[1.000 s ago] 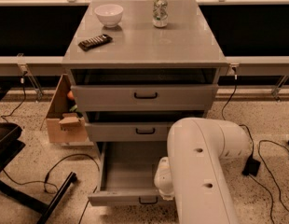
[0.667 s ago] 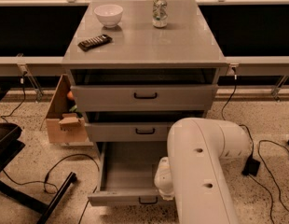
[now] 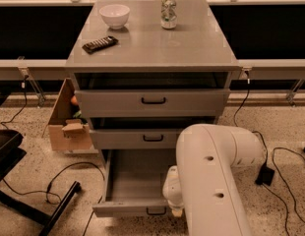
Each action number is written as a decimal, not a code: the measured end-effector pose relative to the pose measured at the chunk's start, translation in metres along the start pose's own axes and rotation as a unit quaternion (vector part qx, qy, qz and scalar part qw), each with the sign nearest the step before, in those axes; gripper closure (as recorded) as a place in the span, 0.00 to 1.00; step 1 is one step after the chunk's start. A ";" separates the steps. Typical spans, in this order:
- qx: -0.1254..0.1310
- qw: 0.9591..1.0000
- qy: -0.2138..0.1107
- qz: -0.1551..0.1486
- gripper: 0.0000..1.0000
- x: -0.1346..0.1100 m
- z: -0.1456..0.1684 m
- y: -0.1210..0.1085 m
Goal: Open bottom drawer
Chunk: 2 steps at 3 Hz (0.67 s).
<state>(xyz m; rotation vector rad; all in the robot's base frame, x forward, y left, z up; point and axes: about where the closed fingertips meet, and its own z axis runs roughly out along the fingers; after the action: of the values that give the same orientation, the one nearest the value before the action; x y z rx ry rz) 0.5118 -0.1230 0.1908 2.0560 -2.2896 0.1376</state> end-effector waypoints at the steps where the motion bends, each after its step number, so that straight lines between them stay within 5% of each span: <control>1: 0.000 1.000 0.000 0.000 0.00 0.000 0.000 0.000; 2: 0.000 1.000 0.000 0.000 0.00 0.000 0.000 0.000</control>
Offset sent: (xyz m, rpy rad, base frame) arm 0.0000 0.0000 0.0000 0.0000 0.0000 0.0000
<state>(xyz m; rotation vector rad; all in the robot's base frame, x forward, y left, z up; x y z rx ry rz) 0.5118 -0.1230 0.1908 2.0560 -2.2896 0.1376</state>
